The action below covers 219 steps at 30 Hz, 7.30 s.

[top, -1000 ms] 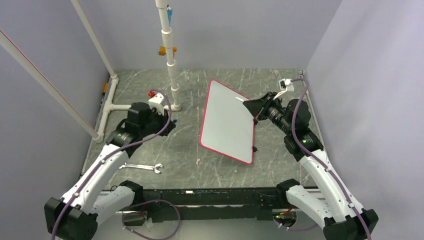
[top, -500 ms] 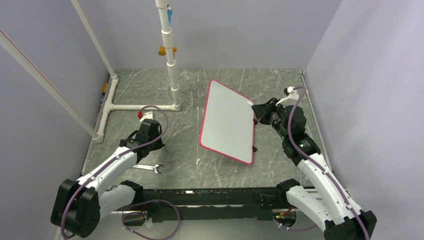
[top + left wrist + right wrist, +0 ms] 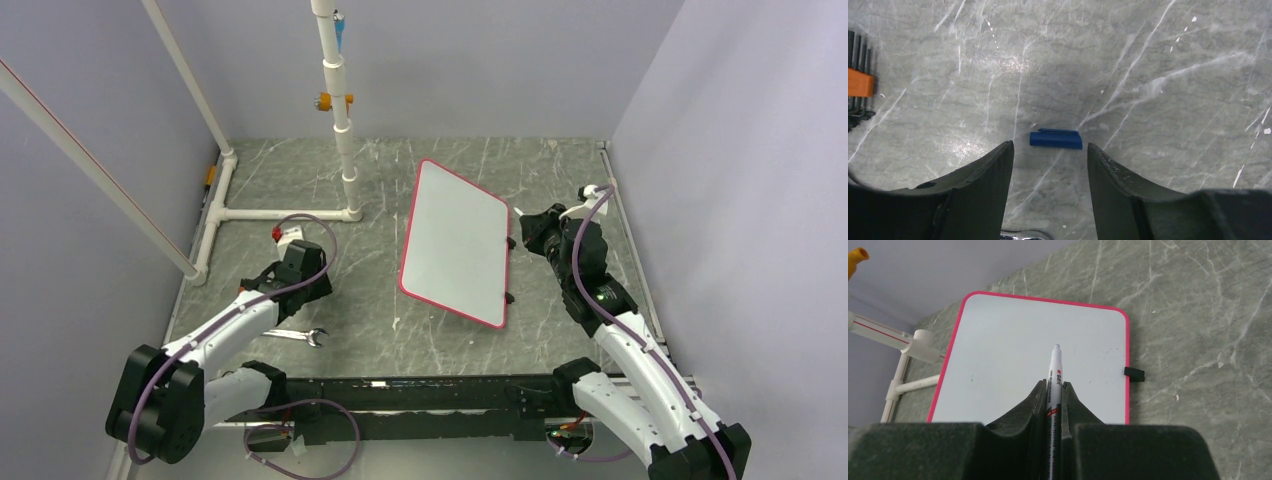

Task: Write a sentence on the whiteboard
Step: Place the pen cap at the center of the board, then move the whiteboard to the center of the board, then hold the whiteboard on the whiteboard stand.

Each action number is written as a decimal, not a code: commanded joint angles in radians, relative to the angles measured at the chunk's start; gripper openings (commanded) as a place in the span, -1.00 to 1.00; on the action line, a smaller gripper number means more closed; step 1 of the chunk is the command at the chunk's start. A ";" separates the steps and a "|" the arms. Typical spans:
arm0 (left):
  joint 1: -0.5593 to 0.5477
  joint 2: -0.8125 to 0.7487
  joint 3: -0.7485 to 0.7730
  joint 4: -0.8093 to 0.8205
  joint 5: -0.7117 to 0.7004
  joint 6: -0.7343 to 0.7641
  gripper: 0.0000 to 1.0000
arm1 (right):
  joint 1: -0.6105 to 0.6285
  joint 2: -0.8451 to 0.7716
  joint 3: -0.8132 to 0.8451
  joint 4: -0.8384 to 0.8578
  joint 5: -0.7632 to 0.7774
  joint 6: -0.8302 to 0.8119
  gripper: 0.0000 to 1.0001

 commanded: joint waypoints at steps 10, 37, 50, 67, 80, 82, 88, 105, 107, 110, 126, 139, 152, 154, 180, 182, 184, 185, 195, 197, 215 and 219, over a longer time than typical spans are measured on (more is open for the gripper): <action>-0.019 -0.070 0.364 0.006 0.215 0.329 0.73 | -0.002 -0.044 0.025 -0.015 0.040 -0.045 -1.00; -0.178 0.747 1.245 -0.102 0.450 0.568 0.21 | -0.002 -0.148 0.114 -0.119 0.015 -0.092 -1.00; -0.192 0.908 1.374 -0.127 0.413 0.561 -0.15 | -0.002 -0.159 0.113 -0.129 0.023 -0.122 -1.00; -0.290 1.099 1.656 -0.184 0.641 0.819 -0.19 | -0.001 -0.186 0.112 -0.182 0.032 -0.129 -1.00; -0.381 1.111 1.707 -0.127 0.716 0.888 0.72 | -0.002 -0.204 0.120 -0.213 0.032 -0.131 -1.00; -0.381 1.079 1.691 -0.127 0.682 0.880 0.89 | -0.003 -0.205 0.123 -0.215 0.033 -0.133 -1.00; -0.374 0.960 1.665 -0.163 0.614 0.888 0.99 | -0.002 -0.202 0.136 -0.218 0.033 -0.140 -1.00; -0.126 0.614 1.338 -0.236 0.876 0.715 0.83 | -0.002 -0.172 0.178 -0.237 -0.081 -0.152 -1.00; -0.108 0.593 1.301 -0.258 0.888 0.717 0.76 | -0.001 -0.172 0.173 -0.235 -0.104 -0.149 -1.00; -0.086 0.533 1.181 -0.208 0.872 0.694 0.70 | -0.002 -0.170 0.169 -0.229 -0.162 -0.144 -1.00; -0.010 0.632 1.128 -0.243 1.080 0.676 0.35 | -0.001 -0.120 0.228 -0.250 -0.496 -0.166 -1.00; 0.028 0.728 1.154 -0.256 1.273 0.650 0.11 | -0.002 -0.108 0.217 -0.251 -0.582 -0.200 -1.00; 0.038 0.767 1.186 -0.279 1.283 0.602 -0.03 | -0.001 -0.119 0.168 -0.221 -0.588 -0.210 -1.00; 0.039 0.754 1.186 -0.273 1.282 0.591 -0.02 | -0.001 -0.122 0.179 -0.240 -0.575 -0.201 -1.00; 0.135 0.731 1.177 -0.207 1.354 0.486 0.23 | 0.000 -0.098 0.326 -0.389 -0.502 -0.072 -1.00; 0.126 0.731 1.172 -0.213 1.358 0.478 0.20 | 0.000 -0.096 0.346 -0.424 -0.504 -0.092 -1.00; 0.122 0.726 1.155 -0.225 1.356 0.480 0.16 | 0.000 -0.098 0.352 -0.448 -0.495 -0.103 -1.00; 0.117 0.723 1.145 -0.236 1.349 0.485 0.16 | -0.001 -0.102 0.347 -0.456 -0.490 -0.113 -1.00; 0.001 0.702 1.138 -0.313 1.162 0.585 0.50 | -0.001 -0.156 0.314 -0.480 -0.468 -0.135 -1.00; -0.005 0.706 1.142 -0.324 1.151 0.589 0.52 | -0.001 -0.159 0.311 -0.484 -0.465 -0.138 -1.00; -0.021 0.713 1.129 -0.345 1.153 0.609 0.17 | -0.001 -0.176 0.276 -0.430 -0.522 -0.149 -1.00; -0.023 0.709 1.122 -0.326 1.171 0.596 0.28 | -0.001 -0.173 0.277 -0.428 -0.524 -0.157 -1.00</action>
